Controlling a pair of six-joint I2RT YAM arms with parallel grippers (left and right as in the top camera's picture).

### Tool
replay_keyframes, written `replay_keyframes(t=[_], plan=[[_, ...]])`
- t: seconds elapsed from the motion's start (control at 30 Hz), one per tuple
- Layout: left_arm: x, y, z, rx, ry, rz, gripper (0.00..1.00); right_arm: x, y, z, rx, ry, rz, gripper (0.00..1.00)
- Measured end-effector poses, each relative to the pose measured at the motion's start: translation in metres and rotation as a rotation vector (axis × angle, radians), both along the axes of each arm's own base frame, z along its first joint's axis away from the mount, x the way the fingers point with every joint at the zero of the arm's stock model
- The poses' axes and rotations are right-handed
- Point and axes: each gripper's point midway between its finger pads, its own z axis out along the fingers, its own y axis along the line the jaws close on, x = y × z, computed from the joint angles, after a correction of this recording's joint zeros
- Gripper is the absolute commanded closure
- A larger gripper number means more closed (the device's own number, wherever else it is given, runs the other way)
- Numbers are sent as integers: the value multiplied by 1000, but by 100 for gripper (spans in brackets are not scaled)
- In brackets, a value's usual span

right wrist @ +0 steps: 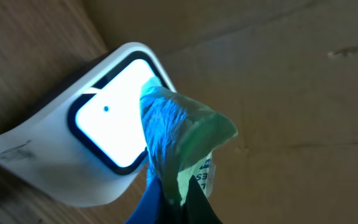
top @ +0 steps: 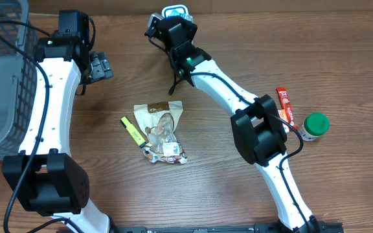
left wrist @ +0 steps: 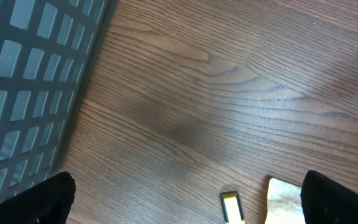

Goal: Scan the item barcode
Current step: 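Lift the teal packet with the right gripper to the white scanner, then carry the teal packet right and set it down near the orange packet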

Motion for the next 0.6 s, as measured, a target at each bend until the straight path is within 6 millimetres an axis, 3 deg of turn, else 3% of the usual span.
replay_keyframes(t=[0.4,0.5,0.6], plan=[[0,0,0,0,0,0,0,-10,2,-14,11,64,-6,95],[0,0,0,0,0,0,0,-12,0,-3,26,60,-12,96],[0,0,0,0,0,0,0,-17,-3,25,86,53,-28,96]])
